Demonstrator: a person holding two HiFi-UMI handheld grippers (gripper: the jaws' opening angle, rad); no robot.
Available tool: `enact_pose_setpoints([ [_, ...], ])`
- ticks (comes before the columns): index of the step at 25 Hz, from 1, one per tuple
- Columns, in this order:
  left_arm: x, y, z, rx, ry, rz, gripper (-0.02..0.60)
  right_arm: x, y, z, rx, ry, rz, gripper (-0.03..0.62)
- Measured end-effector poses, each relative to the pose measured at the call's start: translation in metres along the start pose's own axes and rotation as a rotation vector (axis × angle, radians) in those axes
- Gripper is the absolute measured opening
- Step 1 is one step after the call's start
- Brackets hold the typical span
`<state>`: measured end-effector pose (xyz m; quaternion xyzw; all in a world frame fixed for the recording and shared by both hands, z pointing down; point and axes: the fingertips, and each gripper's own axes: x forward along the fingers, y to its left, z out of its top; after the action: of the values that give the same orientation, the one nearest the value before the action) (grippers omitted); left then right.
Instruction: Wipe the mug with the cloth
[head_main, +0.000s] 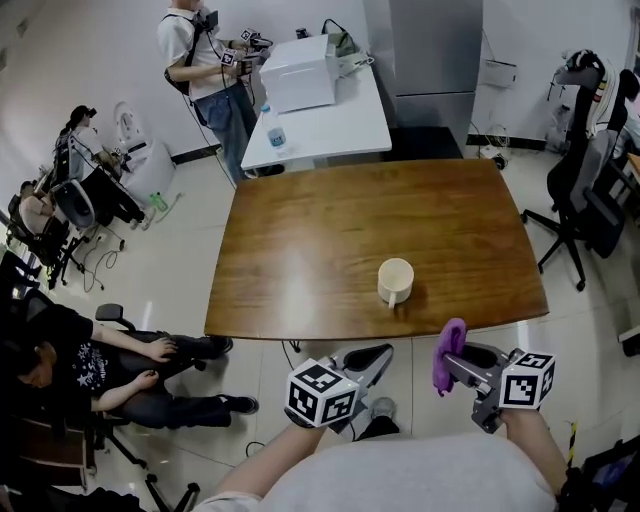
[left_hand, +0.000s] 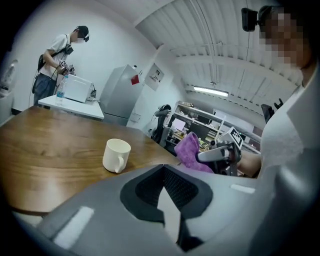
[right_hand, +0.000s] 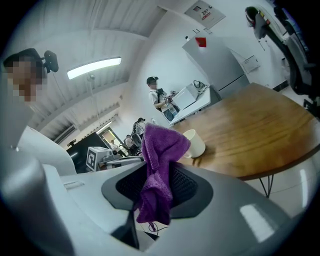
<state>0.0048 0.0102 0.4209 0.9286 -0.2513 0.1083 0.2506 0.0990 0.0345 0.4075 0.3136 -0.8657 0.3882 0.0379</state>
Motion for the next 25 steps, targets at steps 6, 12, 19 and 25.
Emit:
enact_pose_setpoints([
  [6,0.031,0.052,0.01,-0.006,0.066,-0.022,0.102,0.029,-0.029,0.039,0.026,-0.014,-0.035,0.138],
  [12,0.071,0.091,-0.002,-0.038,0.109,0.017,0.194,0.043,-0.059,0.043,0.066,0.019,-0.04,0.138],
  [19,0.113,0.111,-0.022,-0.022,0.184,0.056,0.196,0.065,-0.086,0.041,0.071,0.103,-0.008,0.138],
  [25,0.115,0.126,-0.011,-0.039,0.154,0.089,0.074,0.093,-0.102,0.046,0.098,0.122,0.022,0.138],
])
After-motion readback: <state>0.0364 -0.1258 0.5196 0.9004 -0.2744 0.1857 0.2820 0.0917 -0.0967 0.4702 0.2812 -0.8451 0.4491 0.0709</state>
